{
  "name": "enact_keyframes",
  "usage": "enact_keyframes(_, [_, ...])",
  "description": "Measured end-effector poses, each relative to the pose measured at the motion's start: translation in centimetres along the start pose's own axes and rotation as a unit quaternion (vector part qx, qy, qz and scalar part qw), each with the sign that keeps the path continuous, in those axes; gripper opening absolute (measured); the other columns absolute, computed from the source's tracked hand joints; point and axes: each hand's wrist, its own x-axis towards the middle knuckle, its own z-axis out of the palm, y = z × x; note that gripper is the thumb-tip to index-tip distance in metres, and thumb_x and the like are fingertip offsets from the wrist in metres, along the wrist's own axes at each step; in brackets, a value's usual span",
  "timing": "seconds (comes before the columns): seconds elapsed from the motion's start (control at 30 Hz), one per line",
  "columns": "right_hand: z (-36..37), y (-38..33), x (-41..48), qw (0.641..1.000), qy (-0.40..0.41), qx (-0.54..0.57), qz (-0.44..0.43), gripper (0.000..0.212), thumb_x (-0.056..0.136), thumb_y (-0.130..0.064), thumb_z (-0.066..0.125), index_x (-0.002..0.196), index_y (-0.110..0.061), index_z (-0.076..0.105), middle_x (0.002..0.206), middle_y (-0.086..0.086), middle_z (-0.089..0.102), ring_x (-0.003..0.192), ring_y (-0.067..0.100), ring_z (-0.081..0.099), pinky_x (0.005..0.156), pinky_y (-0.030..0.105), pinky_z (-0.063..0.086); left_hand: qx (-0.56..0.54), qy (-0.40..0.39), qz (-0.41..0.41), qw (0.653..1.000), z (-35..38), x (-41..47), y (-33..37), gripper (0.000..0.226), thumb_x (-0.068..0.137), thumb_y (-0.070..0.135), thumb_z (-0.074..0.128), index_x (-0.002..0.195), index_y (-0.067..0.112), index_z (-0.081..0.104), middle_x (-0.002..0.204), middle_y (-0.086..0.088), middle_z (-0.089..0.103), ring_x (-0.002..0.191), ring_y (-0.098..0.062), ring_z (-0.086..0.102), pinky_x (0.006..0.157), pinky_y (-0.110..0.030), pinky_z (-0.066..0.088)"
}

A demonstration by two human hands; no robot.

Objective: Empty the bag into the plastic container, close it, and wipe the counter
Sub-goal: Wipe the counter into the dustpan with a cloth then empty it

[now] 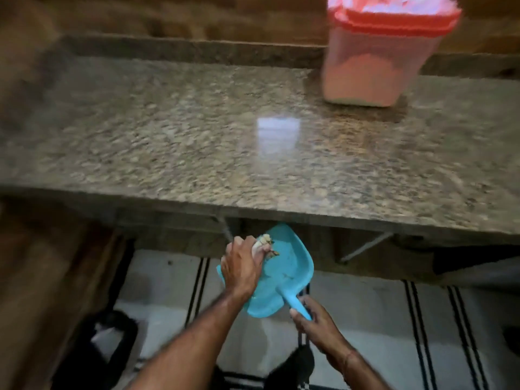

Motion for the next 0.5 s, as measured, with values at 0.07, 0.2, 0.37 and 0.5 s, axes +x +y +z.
enact_keyframes(0.07, [5.5, -1.3, 1.0, 0.997, -0.053, -0.052, -0.019, 0.007, 0.099, -0.026, 0.069, 0.100, -0.020, 0.066, 0.072, -0.011, 0.061, 0.068, 0.003, 0.056, 0.065, 0.021, 0.047, -0.051, 0.023, -0.089, 0.994, -2.4, -1.4, -7.2, 0.037, 0.096, 0.056, 0.056, 0.105, 0.022, 0.065, 0.109, -0.005, 0.058, 0.111, -0.030, 0.057, 0.086, -0.046, 0.051])
enact_keyframes(0.2, [14.8, -2.6, 1.7, 0.983, -0.124, -0.133, -0.039, 0.006, 0.098, -0.018, 0.070, 0.096, -0.020, 0.065, 0.064, -0.009, 0.063, 0.058, -0.003, 0.055, 0.058, 0.015, 0.047, -0.081, 0.056, -0.220, 0.970, -5.8, -5.2, -19.1, 0.038, 0.097, 0.054, 0.057, 0.113, 0.022, 0.067, 0.118, -0.006, 0.062, 0.118, -0.030, 0.057, 0.092, -0.042, 0.049])
enact_keyframes(0.37, [27.4, -3.1, 2.2, 0.949, -0.231, -0.209, -0.042, 0.007, 0.098, -0.010, 0.069, 0.101, -0.007, 0.064, 0.062, -0.005, 0.059, 0.062, 0.009, 0.054, 0.059, 0.023, 0.045, -0.131, 0.082, -0.363, 0.919, -9.8, -12.0, -32.6, 0.038, 0.099, 0.050, 0.056, 0.112, 0.016, 0.068, 0.121, -0.013, 0.064, 0.119, -0.034, 0.059, 0.093, -0.041, 0.050])
enact_keyframes(0.5, [36.8, -2.2, 2.7, 0.930, -0.259, -0.262, -0.018, 0.011, 0.098, -0.018, 0.070, 0.103, -0.010, 0.066, 0.066, -0.003, 0.061, 0.066, 0.013, 0.056, 0.061, 0.027, 0.046, -0.175, 0.116, -0.436, 0.875, -11.3, -16.9, -41.3, 0.041, 0.100, 0.050, 0.055, 0.119, 0.016, 0.068, 0.123, -0.013, 0.064, 0.118, -0.033, 0.060, 0.093, -0.039, 0.051])
